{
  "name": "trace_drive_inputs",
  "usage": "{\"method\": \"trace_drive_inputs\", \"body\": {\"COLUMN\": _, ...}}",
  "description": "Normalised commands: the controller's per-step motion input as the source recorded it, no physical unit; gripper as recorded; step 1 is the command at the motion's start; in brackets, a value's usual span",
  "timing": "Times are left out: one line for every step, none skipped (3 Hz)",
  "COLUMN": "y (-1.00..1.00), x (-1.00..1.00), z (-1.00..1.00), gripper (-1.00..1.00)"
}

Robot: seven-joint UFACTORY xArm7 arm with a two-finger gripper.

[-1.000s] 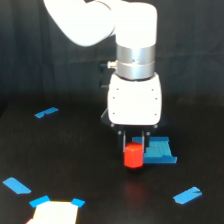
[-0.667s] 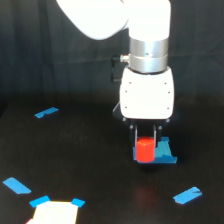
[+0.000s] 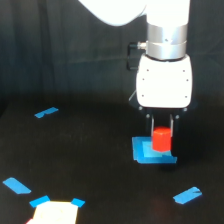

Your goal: Pick up the red object from the table

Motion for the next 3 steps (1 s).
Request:
{"method": "trace_drive_inputs", "body": {"y": 0.07, "x": 0.74, "z": 1.0, "gripper": -1.0}}
{"method": "trace_drive_inputs", "body": {"y": -0.74, "x": -0.59, "z": 1.0, "gripper": -0.99}}
{"method": "trace_drive_inputs", "body": {"y": 0.25, "x": 1.0, "z": 1.0, "gripper": -1.0}}
